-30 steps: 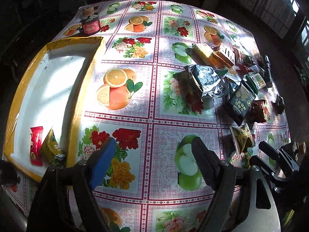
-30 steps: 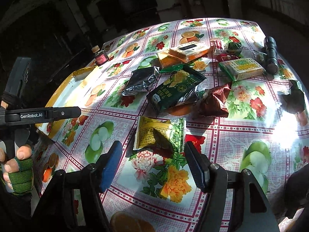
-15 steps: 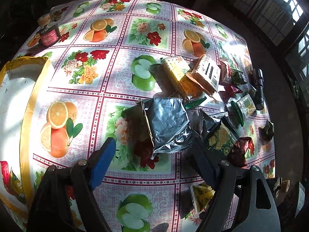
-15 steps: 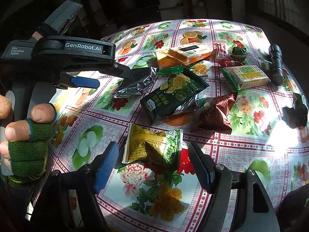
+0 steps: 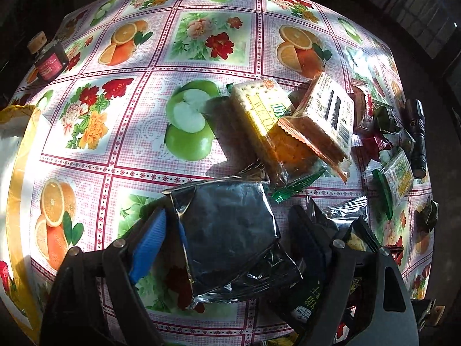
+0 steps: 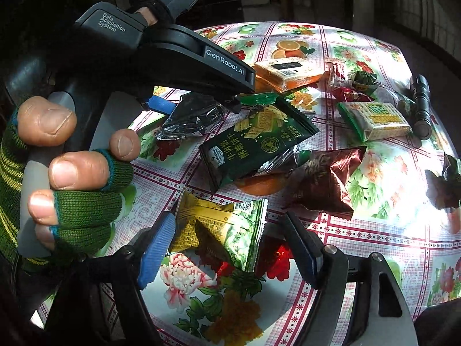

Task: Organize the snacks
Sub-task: 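Grasp the silver foil bag with left gripper while right gripper grasps green bag, then carry both bags into the white tray and release them, then return both grippers to the snack pile, then grasp the dark green snack bag with left gripper while right gripper grasps red-brown foil bag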

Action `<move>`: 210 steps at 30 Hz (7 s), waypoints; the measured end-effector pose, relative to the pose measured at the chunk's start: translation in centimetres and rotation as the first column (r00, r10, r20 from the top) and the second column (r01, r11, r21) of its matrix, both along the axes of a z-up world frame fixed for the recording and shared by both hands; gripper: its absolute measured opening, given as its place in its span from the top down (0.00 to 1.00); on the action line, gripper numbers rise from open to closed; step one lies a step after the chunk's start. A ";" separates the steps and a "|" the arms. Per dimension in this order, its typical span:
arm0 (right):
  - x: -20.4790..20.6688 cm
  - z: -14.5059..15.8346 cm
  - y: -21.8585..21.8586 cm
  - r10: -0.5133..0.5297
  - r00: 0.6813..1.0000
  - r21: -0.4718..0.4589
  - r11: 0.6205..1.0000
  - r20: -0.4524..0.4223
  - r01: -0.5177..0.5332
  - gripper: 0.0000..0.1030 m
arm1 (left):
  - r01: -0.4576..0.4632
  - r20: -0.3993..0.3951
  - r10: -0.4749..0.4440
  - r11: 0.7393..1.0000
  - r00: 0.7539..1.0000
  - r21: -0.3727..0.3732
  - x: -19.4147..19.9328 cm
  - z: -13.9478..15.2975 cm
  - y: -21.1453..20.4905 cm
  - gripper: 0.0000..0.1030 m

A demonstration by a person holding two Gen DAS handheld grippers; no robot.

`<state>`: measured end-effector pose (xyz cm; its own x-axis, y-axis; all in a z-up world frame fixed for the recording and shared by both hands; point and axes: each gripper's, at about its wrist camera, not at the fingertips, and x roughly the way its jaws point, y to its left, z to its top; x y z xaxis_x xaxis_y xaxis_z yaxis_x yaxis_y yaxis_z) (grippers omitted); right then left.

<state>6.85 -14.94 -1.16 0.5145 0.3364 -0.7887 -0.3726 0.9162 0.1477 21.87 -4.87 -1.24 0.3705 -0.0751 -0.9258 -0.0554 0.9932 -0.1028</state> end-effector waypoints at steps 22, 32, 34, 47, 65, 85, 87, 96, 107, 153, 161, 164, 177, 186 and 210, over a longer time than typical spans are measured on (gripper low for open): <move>-3.7 2.5 0.1 0.072 0.996 0.101 0.992 0.047 -0.077 0.80 | 0.033 0.100 -0.047 0.990 0.994 0.134 -10.4 2.0 5.2 0.42; -5.6 4.4 2.0 0.123 0.988 0.127 0.983 0.088 -0.134 0.80 | -0.054 0.182 0.021 0.982 0.983 0.180 -15.8 5.0 8.3 0.42; -5.8 4.5 2.5 0.135 0.987 0.129 0.981 0.090 -0.146 0.80 | -0.069 0.189 0.034 0.980 0.981 0.185 -16.5 5.1 8.9 0.42; -6.1 4.8 5.2 0.186 0.978 0.112 0.974 0.094 -0.196 0.80 | -0.108 0.204 0.075 0.981 0.976 0.159 -18.1 5.8 11.5 0.42; -5.9 4.7 8.6 0.249 0.964 0.101 0.961 0.089 -0.258 0.80 | -0.163 0.218 0.132 0.978 0.967 0.130 -18.9 6.1 14.9 0.42; -2.8 5.2 15.5 0.388 0.915 0.138 0.906 0.111 -0.401 0.80 | -0.300 0.223 0.276 0.950 0.935 0.084 -19.1 6.6 23.1 0.42; -1.7 5.4 17.2 0.416 0.902 0.160 0.889 0.116 -0.430 0.80 | -0.336 0.214 0.313 0.938 0.925 0.081 -18.9 6.4 25.0 0.42; 3.0 4.6 25.4 0.502 0.860 0.168 0.843 0.093 -0.510 0.80 | -0.394 0.153 0.379 0.916 0.913 0.080 -17.6 4.5 29.5 0.42; 5.6 1.1 30.1 0.560 0.828 0.135 0.821 -0.007 -0.555 0.80 | -0.401 0.090 0.393 0.910 0.915 0.102 -16.9 2.0 30.8 0.42; -3.3 2.8 -0.2 -0.050 0.997 0.143 0.989 0.057 0.041 0.35 | -0.091 0.139 0.081 0.994 0.987 0.067 -15.8 5.5 14.4 0.15; -4.0 2.3 -4.4 -0.152 0.987 0.167 0.976 0.053 0.141 0.35 | 0.040 0.120 -0.051 0.995 0.991 0.093 -16.0 5.0 8.8 0.15; -4.1 2.0 -5.0 -0.167 0.984 0.170 0.973 0.055 0.155 0.34 | 0.072 0.110 -0.084 0.992 0.990 0.108 -16.1 4.6 7.2 0.14; -0.4 2.1 -7.1 -0.271 0.960 0.134 0.956 0.073 0.259 0.35 | 0.242 0.088 -0.257 0.958 0.962 0.152 -14.5 3.3 1.6 0.14; 4.1 1.2 -7.5 -0.304 0.952 0.096 0.949 0.020 0.301 0.59 | 0.384 0.080 -0.411 0.894 0.908 0.231 -10.8 2.3 -3.6 0.14; 2.3 1.9 -7.6 -0.242 0.965 0.269 0.941 0.100 0.208 0.69 | 0.312 0.060 -0.318 0.945 0.946 0.095 -10.7 1.3 -1.9 0.57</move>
<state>9.16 -22.53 0.73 0.6919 0.3798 -0.6140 -0.1924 0.9167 0.3503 11.19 -6.79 0.01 0.4077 -0.1233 -0.9047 0.2660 0.9639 -0.0115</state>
